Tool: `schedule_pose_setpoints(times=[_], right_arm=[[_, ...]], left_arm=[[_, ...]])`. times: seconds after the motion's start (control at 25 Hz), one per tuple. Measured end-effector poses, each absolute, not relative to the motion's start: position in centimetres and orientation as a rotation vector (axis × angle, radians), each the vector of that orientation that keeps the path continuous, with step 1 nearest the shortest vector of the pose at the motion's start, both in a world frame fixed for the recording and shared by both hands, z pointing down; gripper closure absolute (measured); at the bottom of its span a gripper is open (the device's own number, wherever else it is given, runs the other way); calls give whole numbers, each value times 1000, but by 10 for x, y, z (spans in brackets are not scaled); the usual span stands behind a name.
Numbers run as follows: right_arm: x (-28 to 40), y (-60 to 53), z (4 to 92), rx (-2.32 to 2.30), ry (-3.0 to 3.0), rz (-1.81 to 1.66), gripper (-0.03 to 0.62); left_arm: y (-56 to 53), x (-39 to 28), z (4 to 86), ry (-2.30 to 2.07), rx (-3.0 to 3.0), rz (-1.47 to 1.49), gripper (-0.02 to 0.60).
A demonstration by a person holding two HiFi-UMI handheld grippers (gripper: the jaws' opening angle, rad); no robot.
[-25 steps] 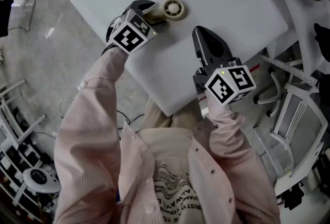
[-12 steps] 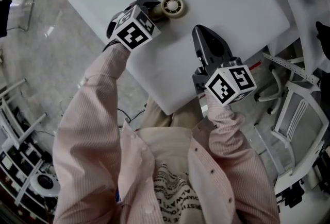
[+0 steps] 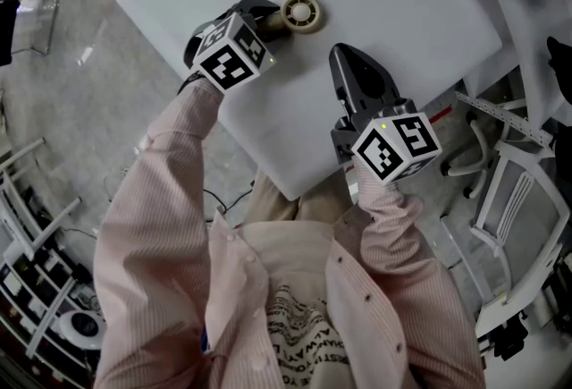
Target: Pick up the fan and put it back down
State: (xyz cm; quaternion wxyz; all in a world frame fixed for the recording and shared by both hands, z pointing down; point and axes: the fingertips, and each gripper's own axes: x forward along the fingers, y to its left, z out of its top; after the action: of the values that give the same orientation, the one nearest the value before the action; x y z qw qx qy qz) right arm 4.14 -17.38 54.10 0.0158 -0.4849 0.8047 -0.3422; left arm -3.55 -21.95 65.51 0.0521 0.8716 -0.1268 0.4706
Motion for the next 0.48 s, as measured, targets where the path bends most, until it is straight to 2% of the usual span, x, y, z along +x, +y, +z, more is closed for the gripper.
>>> schedule_pose_setpoints(times=[0.48], right_arm=[[42,-174,542,-1510,2493,-1068,595]], left_arm=[[-218,-34,644,-521,2701,1366,399]])
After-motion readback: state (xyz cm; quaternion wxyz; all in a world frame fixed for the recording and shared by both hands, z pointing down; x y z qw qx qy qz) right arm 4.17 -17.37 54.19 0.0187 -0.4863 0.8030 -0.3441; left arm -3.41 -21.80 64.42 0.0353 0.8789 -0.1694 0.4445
